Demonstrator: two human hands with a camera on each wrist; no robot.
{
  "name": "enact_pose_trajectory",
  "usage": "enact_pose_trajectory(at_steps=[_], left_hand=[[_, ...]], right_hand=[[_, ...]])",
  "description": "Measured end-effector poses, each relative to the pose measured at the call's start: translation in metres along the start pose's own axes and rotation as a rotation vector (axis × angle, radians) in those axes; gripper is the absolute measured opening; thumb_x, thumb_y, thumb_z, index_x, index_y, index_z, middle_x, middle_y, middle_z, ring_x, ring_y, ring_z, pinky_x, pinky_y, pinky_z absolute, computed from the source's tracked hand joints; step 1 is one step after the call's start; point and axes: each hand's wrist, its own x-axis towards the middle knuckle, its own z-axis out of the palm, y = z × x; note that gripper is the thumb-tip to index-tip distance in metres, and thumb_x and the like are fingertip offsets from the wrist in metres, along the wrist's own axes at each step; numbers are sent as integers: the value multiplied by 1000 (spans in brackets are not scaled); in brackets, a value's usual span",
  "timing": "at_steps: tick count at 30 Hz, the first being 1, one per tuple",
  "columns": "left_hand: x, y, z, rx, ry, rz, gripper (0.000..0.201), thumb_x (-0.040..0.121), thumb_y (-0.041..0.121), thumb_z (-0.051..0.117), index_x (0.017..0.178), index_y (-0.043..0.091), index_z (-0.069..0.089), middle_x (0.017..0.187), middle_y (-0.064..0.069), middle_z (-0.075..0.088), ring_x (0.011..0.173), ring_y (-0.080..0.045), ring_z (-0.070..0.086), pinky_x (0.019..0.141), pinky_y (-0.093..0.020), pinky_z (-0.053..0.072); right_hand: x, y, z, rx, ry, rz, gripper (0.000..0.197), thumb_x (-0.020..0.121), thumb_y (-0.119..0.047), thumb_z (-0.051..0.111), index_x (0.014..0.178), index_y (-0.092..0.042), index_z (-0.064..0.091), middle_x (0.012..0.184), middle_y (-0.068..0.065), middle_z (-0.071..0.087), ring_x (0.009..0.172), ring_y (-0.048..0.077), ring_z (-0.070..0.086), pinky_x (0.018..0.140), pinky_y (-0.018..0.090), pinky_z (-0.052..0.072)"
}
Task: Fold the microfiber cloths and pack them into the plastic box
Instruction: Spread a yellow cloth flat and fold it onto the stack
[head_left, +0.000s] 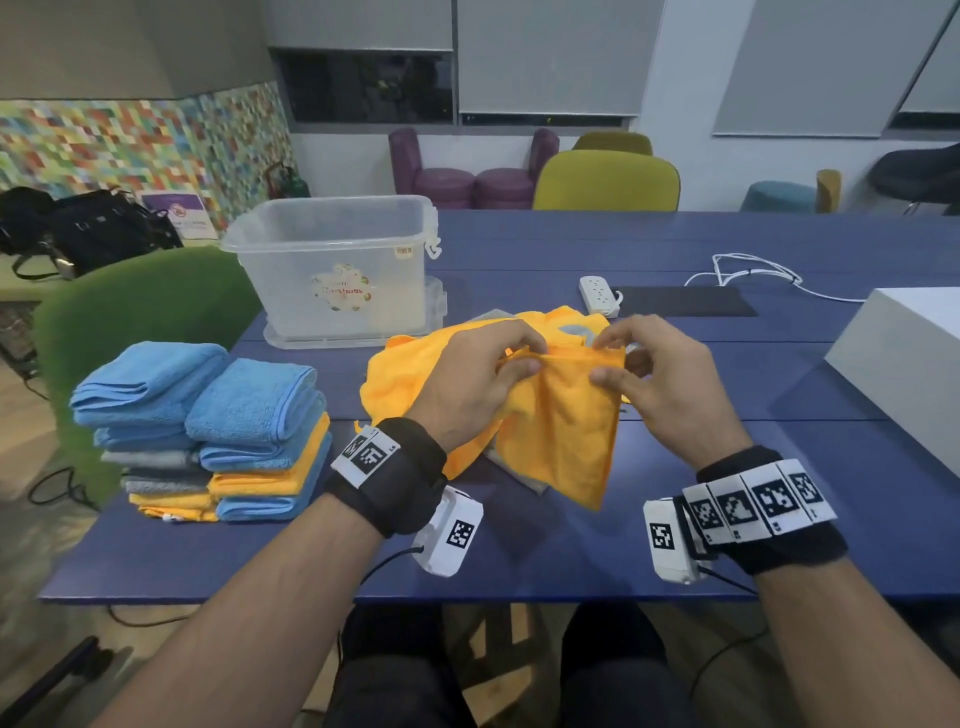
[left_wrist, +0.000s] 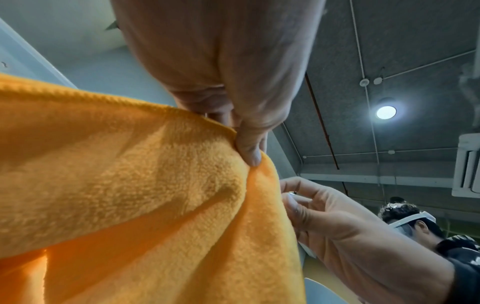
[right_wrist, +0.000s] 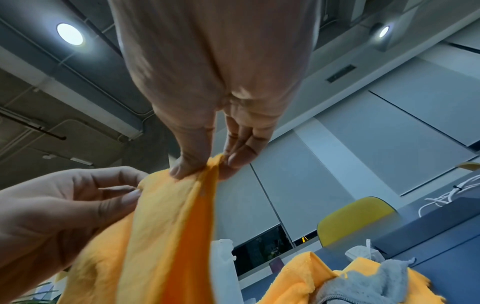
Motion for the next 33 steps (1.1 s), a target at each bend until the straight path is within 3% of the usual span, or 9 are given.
enact_pose_trajectory(at_steps=[4, 7, 10, 13, 16, 21, 23, 27, 33], left_hand=[[2, 0, -1, -26, 21, -44, 8, 97, 17, 68, 103, 15, 74, 99, 9, 72, 99, -8, 63, 93, -33, 51], [3, 0, -2, -23, 30, -64, 9, 98, 22, 69, 102, 17, 75, 98, 7, 72, 99, -12, 64, 92, -40, 53], [4, 1, -3, -10, 38, -74, 10, 97, 25, 70, 102, 17, 75, 98, 6, 72, 98, -13, 65, 89, -40, 54], [5, 2, -4, 6, 48, -66, 11, 96, 26, 72, 101, 17, 76, 97, 6, 72, 96, -13, 65, 87, -39, 54], [5, 1, -6, 28, 20, -63, 10, 94, 27, 75, 96, 18, 75, 93, 8, 71, 91, -13, 64, 83, -34, 54], [-1, -9, -7, 141, -116, -66, 13, 91, 28, 77, 93, 17, 71, 83, 19, 59, 78, 7, 52, 70, -11, 36], [-4, -13, -7, 192, -157, -67, 14, 90, 30, 78, 91, 18, 70, 81, 16, 58, 75, 2, 50, 67, -15, 33], [-15, -26, -11, 263, -237, -107, 17, 90, 29, 77, 89, 16, 68, 84, 3, 61, 79, -17, 53, 73, -35, 44], [-43, -55, -15, 458, -379, -261, 21, 94, 35, 71, 93, 14, 68, 92, 1, 63, 87, -23, 57, 79, -44, 48]], right_hand=[[-2, -1, 1, -2, -76, -13, 26, 78, -19, 86, 93, -28, 66, 101, -5, 67, 80, 17, 63, 71, 20, 49], [-4, -3, 3, 19, -104, -46, 28, 82, -18, 83, 98, -31, 65, 106, -8, 67, 82, 17, 64, 72, 27, 51], [-5, -5, 7, 14, -86, -39, 19, 83, -19, 82, 89, -26, 66, 97, -11, 67, 81, 16, 63, 72, 31, 53], [-3, -5, 10, 10, -80, 12, 16, 84, -20, 82, 84, -20, 66, 83, -4, 69, 76, 16, 62, 70, 32, 53], [-1, -1, 7, 23, 15, 84, 12, 87, -20, 78, 86, -20, 66, 82, 2, 69, 76, 20, 63, 71, 32, 52], [7, -5, -2, 80, 193, 102, 14, 91, -20, 73, 86, -26, 62, 81, 2, 68, 73, 18, 60, 67, 29, 50], [11, -8, -6, 82, 222, 104, 16, 92, -23, 74, 83, -28, 61, 78, -4, 66, 70, 10, 58, 65, 22, 47], [16, -5, -14, 59, 247, 119, 15, 90, -24, 76, 82, -23, 63, 76, -8, 65, 68, 2, 58, 62, 11, 42], [23, 3, -34, 73, 393, 105, 8, 93, -17, 71, 89, -18, 64, 75, -8, 61, 69, 10, 56, 68, 30, 49]])
